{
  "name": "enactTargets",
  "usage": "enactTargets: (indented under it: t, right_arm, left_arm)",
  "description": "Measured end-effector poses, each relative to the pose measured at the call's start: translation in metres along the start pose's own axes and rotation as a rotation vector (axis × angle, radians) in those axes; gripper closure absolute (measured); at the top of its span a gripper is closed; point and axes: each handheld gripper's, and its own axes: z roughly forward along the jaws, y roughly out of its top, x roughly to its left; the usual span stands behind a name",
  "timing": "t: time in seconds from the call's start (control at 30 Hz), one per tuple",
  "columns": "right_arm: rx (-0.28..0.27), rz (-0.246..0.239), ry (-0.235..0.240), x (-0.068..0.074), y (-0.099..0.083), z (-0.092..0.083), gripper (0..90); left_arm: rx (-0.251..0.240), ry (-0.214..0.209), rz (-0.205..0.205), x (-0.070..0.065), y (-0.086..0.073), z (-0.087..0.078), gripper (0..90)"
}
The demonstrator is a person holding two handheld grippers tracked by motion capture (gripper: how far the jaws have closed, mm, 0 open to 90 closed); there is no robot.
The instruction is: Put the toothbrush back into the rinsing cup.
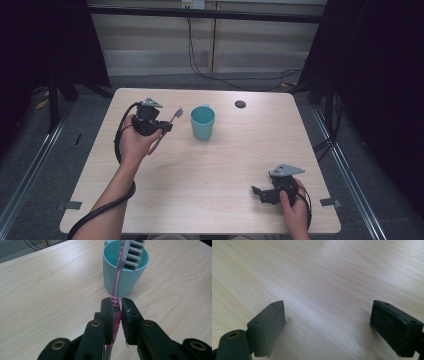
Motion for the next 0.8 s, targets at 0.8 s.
enactTargets:
  t: [0.8]
  right_arm:
    - [0.0,0.001,0.0,0.0,0.0,0.0,12.2]
  left_arm:
    - [-0.114,-0.024,-0.05,0.001,0.014,-0.004,80.6]
